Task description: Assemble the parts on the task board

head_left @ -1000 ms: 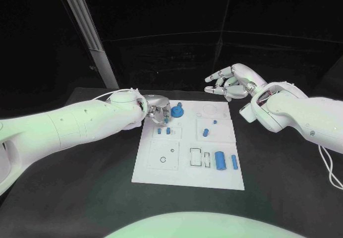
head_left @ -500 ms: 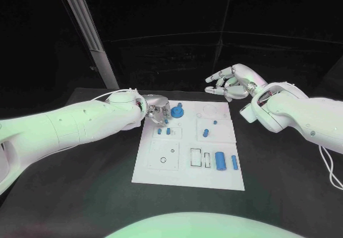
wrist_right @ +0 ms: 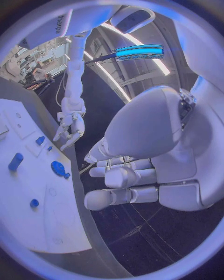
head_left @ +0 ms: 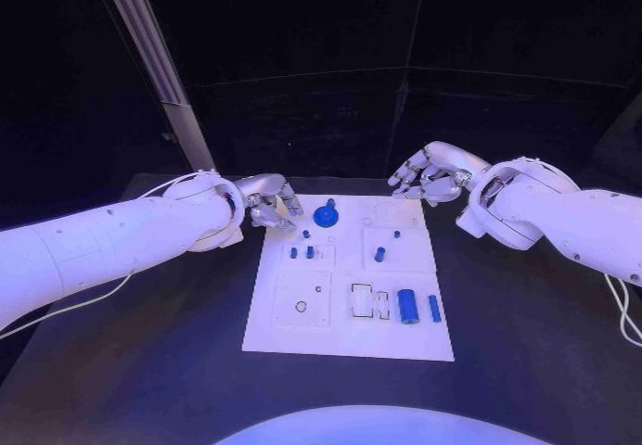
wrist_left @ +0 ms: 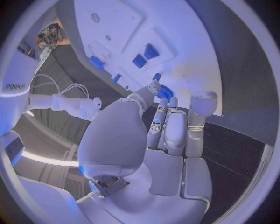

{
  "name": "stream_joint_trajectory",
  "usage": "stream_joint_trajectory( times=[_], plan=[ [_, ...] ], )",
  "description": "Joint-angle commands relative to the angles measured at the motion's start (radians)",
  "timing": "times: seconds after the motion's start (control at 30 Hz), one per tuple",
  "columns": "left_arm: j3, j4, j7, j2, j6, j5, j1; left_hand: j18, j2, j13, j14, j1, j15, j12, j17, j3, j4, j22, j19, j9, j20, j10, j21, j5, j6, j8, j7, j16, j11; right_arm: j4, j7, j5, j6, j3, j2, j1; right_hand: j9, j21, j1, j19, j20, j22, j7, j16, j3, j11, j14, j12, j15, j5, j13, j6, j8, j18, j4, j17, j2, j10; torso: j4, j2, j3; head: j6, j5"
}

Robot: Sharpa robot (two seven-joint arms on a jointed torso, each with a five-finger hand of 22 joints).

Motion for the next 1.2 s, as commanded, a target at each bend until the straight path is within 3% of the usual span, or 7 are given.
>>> stream_joint_trajectory(
  times=[0.03, 0.23, 0.37, 0.47, 0.73, 1.1, 1.2],
  plan=[
    [0.000, 0.041, 0.219, -0.024, -0.051, 0.547, 0.003, 0.019, 0.017, 0.004, -0.022, 0.002, 0.004, 0.019, -0.053, -0.008, 0.003, -0.050, -0.027, 0.002, 0.003, 0.022, -0.064, 0.005, 0.008, 0.004, 0.010, -0.028, 0.002, 0.000, -0.078, -0.295, 0.096, 0.000, -0.003, -0.007, -0.004, -0.011, 0.008, 0.011, 0.003, -0.005, 0.003, -0.011, 0.029, -0.001, 0.010, -0.078, -0.001, -0.015, -0.050, 0.018, -0.004, 0.012, -0.003, -0.006, -0.013, 0.025, 0.0004, 0.002, -0.0017, 0.007, -0.020],
    [0.000, 0.099, 0.340, -0.064, -0.052, 0.904, 0.003, 0.035, 0.023, 0.002, -0.057, -0.009, 0.005, 0.034, -0.131, -0.028, 0.015, -0.126, -0.069, 0.000, 0.007, 0.023, -0.162, 0.009, 0.011, 0.003, 0.010, -0.070, 0.002, 0.004, -0.111, -0.450, 0.083, 0.000, -0.005, -0.027, -0.006, -0.036, -0.011, -0.001, 0.009, -0.039, 0.006, -0.029, 0.048, 0.015, 0.007, -0.174, 0.009, -0.024, -0.105, 0.021, -0.014, 0.016, 0.006, -0.019, -0.038, 0.001, 0.0020, 0.000, -0.0031, 0.010, -0.045],
    [0.000, 0.129, 0.373, -0.084, -0.057, 1.005, 0.003, 0.042, 0.028, 0.002, -0.073, -0.013, 0.007, 0.040, -0.166, -0.040, 0.020, -0.161, -0.088, 0.001, 0.008, 0.021, -0.208, 0.010, 0.016, 0.005, 0.012, -0.089, 0.003, 0.012, -0.126, -0.519, 0.079, 0.000, -0.004, -0.038, -0.007, -0.037, -0.017, 0.002, 0.014, -0.039, 0.008, -0.022, 0.057, 0.023, 0.011, -0.212, 0.015, -0.032, -0.135, 0.015, -0.026, 0.016, 0.007, -0.009, -0.054, -0.013, 0.0001, 0.001, 0.0002, 0.012, -0.050],
    [-0.001, 0.158, 0.397, -0.098, -0.079, 1.084, 0.002, 0.044, 0.034, 0.004, -0.080, -0.011, 0.006, 0.055, -0.176, -0.047, 0.022, -0.172, -0.094, 0.003, 0.008, 0.038, -0.223, 0.011, 0.029, 0.012, 0.012, -0.094, 0.001, 0.017, -0.137, -0.560, 0.078, -0.001, -0.001, -0.049, -0.008, -0.034, -0.018, 0.007, 0.015, -0.034, 0.008, -0.014, 0.065, 0.025, 0.016, -0.227, 0.018, -0.043, -0.153, 0.010, -0.036, 0.015, 0.005, 0.001, -0.060, -0.013, -0.0004, 0.002, -0.0003, 0.012, -0.051],
    [-0.002, 0.202, 0.414, -0.112, -0.095, 1.166, 0.000, 0.052, 0.040, 0.006, -0.094, -0.008, 0.000, 0.081, -0.213, -0.052, 0.026, -0.209, -0.108, 0.003, 0.005, 0.078, -0.269, 0.012, 0.044, 0.021, 0.008, -0.111, -0.007, 0.006, -0.141, -0.591, 0.072, -0.001, 0.016, -0.068, -0.007, -0.027, -0.015, 0.017, 0.017, -0.025, 0.010, -0.001, 0.088, 0.028, 0.025, -0.247, 0.020, -0.060, -0.185, 0.011, -0.050, 0.013, -0.002, 0.015, -0.061, -0.006, 0.0021, 0.002, -0.0017, 0.011, -0.048],
    [-0.002, 0.219, 0.416, -0.119, -0.097, 1.181, -0.004, 0.051, 0.038, 0.005, -0.106, -0.013, -0.001, 0.092, -0.234, -0.059, 0.032, -0.216, -0.112, 0.001, 0.003, 0.091, -0.280, 0.012, 0.041, 0.023, 0.011, -0.122, -0.007, -0.025, -0.120, -0.600, 0.083, -0.001, 0.047, -0.094, -0.005, -0.022, -0.009, 0.023, 0.019, -0.019, 0.011, 0.002, 0.152, 0.028, 0.031, -0.268, 0.021, -0.096, -0.229, 0.028, -0.062, 0.012, -0.017, 0.021, -0.057, 0.016, 0.0006, 0.003, 0.0006, 0.010, -0.053],
    [-0.002, 0.219, 0.413, -0.119, -0.097, 1.182, -0.005, 0.050, 0.035, 0.004, -0.109, -0.016, 0.001, 0.093, -0.240, -0.062, 0.033, -0.218, -0.114, 0.001, 0.004, 0.089, -0.283, 0.012, 0.038, 0.022, 0.016, -0.125, -0.004, -0.031, -0.116, -0.595, 0.081, -0.001, 0.053, -0.097, -0.005, -0.017, -0.012, 0.027, 0.020, -0.013, 0.012, 0.006, 0.173, 0.029, 0.033, -0.273, 0.021, -0.100, -0.241, 0.032, -0.066, 0.011, -0.020, 0.026, -0.057, 0.023, -0.0003, 0.002, 0.0011, 0.009, -0.047]
  ],
)
